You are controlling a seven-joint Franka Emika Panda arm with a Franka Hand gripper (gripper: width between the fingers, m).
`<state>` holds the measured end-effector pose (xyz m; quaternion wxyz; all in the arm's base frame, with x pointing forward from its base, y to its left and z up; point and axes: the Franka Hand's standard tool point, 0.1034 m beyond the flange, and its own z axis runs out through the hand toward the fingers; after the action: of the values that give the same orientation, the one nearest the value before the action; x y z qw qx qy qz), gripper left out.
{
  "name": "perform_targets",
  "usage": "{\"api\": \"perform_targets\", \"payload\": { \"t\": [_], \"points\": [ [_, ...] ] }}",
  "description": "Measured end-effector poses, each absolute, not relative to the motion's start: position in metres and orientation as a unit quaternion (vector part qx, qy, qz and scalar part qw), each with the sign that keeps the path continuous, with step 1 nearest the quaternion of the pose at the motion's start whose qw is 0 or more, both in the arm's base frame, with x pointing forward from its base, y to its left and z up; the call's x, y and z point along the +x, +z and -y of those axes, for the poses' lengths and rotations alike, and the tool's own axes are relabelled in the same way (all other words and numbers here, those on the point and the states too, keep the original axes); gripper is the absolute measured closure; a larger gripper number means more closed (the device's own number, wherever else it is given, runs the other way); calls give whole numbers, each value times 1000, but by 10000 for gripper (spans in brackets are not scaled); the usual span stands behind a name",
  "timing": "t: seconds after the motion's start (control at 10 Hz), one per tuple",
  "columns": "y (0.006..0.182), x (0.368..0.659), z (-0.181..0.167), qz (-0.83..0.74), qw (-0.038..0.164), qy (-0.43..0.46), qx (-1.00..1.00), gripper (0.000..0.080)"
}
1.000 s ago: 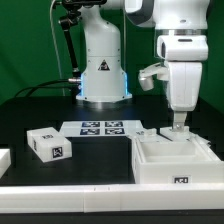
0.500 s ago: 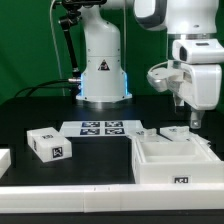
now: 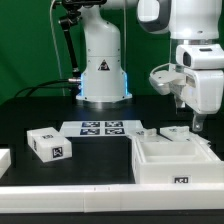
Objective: Assemble cabinet
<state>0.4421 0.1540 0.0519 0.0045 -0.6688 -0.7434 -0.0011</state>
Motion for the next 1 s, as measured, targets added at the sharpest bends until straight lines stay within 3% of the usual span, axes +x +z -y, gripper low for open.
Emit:
{"api": "perform_targets", "payload": {
  "t": [0.5, 1.0],
  "points": [
    [35, 406, -157, 784, 15, -6, -620, 3],
    [18, 391, -160, 785, 31, 2, -619, 3]
  ]
}}
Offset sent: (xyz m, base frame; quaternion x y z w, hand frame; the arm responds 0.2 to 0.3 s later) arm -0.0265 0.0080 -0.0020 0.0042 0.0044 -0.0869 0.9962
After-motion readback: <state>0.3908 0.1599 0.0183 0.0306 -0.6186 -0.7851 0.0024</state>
